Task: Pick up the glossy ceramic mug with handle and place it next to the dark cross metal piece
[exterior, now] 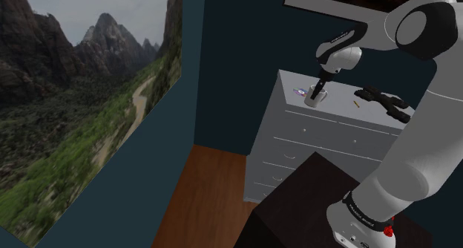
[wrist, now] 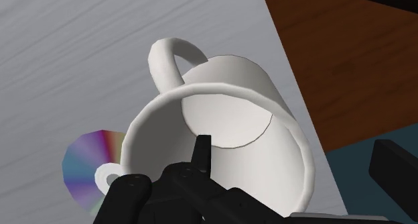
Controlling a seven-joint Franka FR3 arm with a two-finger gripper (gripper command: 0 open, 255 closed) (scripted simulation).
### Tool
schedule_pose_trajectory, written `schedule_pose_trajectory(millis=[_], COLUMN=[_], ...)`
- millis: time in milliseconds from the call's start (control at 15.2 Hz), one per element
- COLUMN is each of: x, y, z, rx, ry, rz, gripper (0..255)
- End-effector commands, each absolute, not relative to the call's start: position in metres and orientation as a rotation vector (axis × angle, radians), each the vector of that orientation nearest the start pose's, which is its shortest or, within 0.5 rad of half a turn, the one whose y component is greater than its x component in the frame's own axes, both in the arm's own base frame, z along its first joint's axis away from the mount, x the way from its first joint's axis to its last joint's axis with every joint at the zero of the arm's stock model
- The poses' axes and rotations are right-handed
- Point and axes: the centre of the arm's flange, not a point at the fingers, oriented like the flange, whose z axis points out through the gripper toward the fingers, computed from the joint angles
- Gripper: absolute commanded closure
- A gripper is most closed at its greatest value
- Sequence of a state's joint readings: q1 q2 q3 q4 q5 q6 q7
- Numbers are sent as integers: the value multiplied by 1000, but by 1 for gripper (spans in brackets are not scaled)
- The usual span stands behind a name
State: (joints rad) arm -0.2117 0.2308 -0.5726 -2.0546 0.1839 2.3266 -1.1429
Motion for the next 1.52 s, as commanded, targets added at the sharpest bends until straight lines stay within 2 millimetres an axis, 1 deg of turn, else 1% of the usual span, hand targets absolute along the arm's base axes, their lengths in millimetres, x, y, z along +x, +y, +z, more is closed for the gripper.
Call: schedule_pose_trajectory(millis=[0, 132, 198, 792, 1452], x=[426, 426, 426, 426, 426], y=[-407, -407, -407, -407, -407], z=[350, 350, 350, 350, 402], rx=[-3175, -3175, -3175, -3175, -3175], ry=[-407, -407, -407, -407, -407], rz=[-97, -97, -97, -97, -97], gripper=[0, 0, 255, 255, 255])
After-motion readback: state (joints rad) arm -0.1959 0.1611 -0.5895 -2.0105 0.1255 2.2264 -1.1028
